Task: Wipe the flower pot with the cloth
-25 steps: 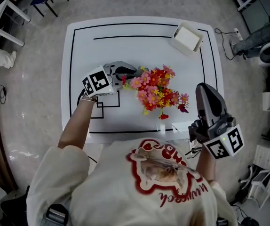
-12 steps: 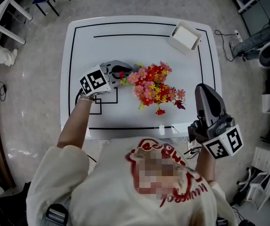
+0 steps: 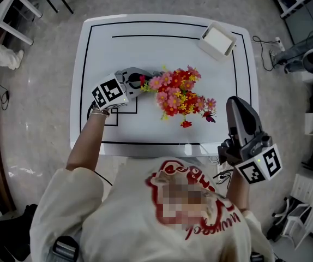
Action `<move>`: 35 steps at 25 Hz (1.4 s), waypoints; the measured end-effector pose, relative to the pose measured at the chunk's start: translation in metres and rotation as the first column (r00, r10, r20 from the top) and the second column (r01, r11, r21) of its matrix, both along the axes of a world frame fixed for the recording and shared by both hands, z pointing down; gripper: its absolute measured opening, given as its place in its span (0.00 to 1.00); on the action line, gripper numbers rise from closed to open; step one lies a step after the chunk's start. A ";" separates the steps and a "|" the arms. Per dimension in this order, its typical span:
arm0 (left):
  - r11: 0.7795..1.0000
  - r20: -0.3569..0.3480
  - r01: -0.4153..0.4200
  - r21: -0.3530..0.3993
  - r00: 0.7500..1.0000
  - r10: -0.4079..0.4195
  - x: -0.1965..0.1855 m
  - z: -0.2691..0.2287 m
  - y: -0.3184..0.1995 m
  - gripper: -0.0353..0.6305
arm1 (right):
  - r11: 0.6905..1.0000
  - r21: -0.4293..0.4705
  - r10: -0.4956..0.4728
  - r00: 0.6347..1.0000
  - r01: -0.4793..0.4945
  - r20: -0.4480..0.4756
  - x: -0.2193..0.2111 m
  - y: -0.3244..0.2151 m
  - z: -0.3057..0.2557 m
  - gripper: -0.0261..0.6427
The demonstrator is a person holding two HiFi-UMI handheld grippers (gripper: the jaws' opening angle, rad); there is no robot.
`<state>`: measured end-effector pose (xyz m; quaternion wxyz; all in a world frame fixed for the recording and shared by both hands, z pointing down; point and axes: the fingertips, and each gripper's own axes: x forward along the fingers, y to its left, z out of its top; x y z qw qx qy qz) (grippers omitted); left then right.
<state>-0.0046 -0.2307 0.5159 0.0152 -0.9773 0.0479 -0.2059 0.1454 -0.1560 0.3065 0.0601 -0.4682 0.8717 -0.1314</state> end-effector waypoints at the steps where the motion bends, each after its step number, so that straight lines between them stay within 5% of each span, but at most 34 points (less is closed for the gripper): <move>1: 1.000 0.002 0.005 0.000 1.000 -0.005 0.000 0.000 0.001 0.12 | 1.000 -0.001 0.001 1.000 -0.001 0.000 0.001 0.001 0.000 0.04; 35: 0.992 0.015 0.128 0.006 0.992 -0.128 -0.015 0.002 0.025 0.12 | 0.999 -0.012 -0.050 0.999 0.050 0.017 -0.009 0.028 0.011 0.04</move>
